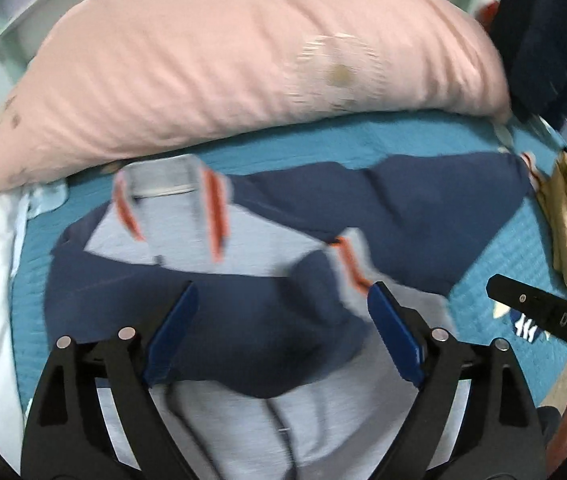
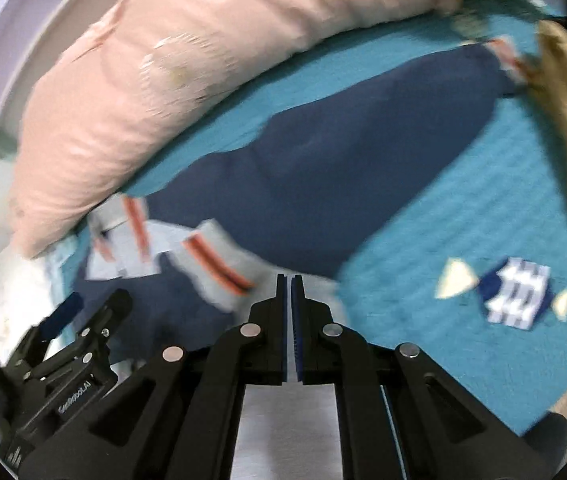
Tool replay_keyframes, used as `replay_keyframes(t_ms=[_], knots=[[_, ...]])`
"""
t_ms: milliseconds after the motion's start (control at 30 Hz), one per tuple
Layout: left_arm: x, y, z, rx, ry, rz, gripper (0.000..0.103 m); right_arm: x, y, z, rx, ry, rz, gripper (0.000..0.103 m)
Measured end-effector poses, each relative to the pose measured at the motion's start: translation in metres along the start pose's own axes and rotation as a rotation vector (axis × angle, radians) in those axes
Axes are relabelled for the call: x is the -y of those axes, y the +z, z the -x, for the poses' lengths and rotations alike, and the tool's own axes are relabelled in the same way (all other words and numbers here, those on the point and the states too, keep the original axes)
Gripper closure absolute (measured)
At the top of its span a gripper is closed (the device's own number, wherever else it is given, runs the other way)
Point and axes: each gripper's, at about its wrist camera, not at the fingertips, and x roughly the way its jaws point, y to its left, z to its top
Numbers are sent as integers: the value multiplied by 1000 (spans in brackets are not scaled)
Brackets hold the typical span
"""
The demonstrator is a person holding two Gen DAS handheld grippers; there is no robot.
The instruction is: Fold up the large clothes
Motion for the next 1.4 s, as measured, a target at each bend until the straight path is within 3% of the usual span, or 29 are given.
replay_keyframes(t_ms=[100,167,233,333,433,500,567,633,667,900,1033,1133,1267,1400], knots=[[-44,-8,-6,-23,53,83,16,-18,5,-27,-85,20,30,78],[-72,-15,-11,-37,75,133,16,-30,5,-44,-125,38,23,54],[-106,-24,-15,-53,101,201,17,-42,7,-58,-133,71,30,46],[-148,-39,-23,-79,120,304,18,-58,11,-88,-172,-26,55,39],[-179,-55,-40,-123,144,378,25,-59,8,-109,-212,-32,21,36],[-192,-68,-59,-188,136,421,30,-59,5,-121,-199,-42,4,38],[-198,-83,-72,-211,118,444,31,-60,4,-121,-161,-73,-15,66],[-196,-89,-72,-181,125,428,31,-56,6,-117,-133,-71,-34,88],[-195,-89,-71,-176,133,422,31,-54,7,-116,-132,-55,-46,91],[-197,-88,-72,-180,131,436,31,-54,12,-68,-25,-89,32,92],[-197,-87,-74,-180,130,439,31,-37,5,-69,-37,-123,1,92],[-198,-87,-76,-184,124,439,31,-30,-9,-99,-113,-221,-8,92],[-200,-84,-81,-194,116,429,31,-40,-15,-104,-89,-294,36,91],[-197,-75,-73,-202,125,422,31,-41,-5,-89,-113,-254,9,82]])
